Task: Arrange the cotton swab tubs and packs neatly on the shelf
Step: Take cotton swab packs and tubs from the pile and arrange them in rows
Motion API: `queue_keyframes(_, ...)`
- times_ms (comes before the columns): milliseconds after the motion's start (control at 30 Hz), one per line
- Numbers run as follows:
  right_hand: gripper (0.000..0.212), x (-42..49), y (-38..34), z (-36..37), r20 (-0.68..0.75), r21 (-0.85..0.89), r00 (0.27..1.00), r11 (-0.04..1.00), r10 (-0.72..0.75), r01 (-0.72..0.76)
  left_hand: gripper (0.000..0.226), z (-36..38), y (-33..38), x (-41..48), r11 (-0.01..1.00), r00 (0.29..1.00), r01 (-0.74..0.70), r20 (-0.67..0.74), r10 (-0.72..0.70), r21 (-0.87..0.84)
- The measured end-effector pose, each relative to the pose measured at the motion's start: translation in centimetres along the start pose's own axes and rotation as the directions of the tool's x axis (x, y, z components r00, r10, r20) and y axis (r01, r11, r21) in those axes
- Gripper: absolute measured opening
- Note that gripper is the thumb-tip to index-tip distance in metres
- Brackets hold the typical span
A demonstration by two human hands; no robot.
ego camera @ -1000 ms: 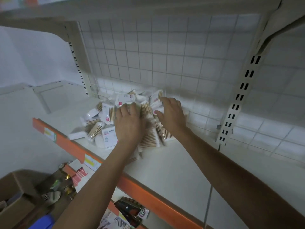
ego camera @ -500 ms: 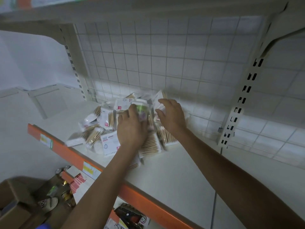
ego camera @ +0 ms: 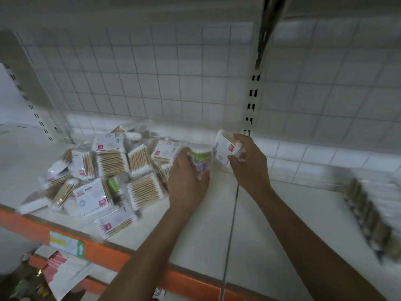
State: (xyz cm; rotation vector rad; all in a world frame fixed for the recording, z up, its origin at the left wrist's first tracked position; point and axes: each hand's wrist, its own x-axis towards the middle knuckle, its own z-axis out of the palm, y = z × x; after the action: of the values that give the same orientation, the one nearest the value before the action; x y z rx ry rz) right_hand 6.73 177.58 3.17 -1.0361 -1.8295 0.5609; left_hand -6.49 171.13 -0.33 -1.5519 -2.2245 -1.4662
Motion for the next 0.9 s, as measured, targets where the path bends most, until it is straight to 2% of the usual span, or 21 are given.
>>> queue_keyframes(100,0.048,-1.1,2.2,-3.2,-0.002,-0.034,0.997,0.996,0.077,-0.077,0.069,2.7,2.1,-1.5,0.998,0.997,-0.016,0.074,0.021,-0.067)
queue_keyframes(267,0.053,-2.9,5.5,-7.9,-0.034,-0.065,0.986,0.985,0.16,-0.162,0.08,6.6,5.7,-3.9,0.995,0.971,0.075,0.23,-0.058,-0.063)
queue_keyframes(533,0.06,-5.4,8.2,-14.0,-0.072,-0.025,0.953,0.955,0.294,-0.297,0.07,10.0,10.5,-7.3,0.999,0.923,0.05,0.382,-0.053,0.018)
queue_keyframes(700,0.043,-6.7,8.3,-17.0,-0.078,-0.047,0.957,0.958,0.279,-0.283,0.074,11.1,11.9,-8.8,0.997,0.907,0.062,0.413,-0.079,0.056)
queue_keyframes(800,0.039,-7.4,8.5,-18.5,-0.083,-0.043,0.964,0.965,0.254,-0.258,0.089,10.9,12.5,-9.4,0.993,0.884,0.046,0.459,-0.092,0.11)
queue_keyframes(900,0.038,-8.1,8.9,-19.8,-0.097,-0.041,0.972,0.975,0.213,-0.218,0.103,10.2,13.5,-10.5,0.988,0.922,-0.096,0.385,0.044,0.117)
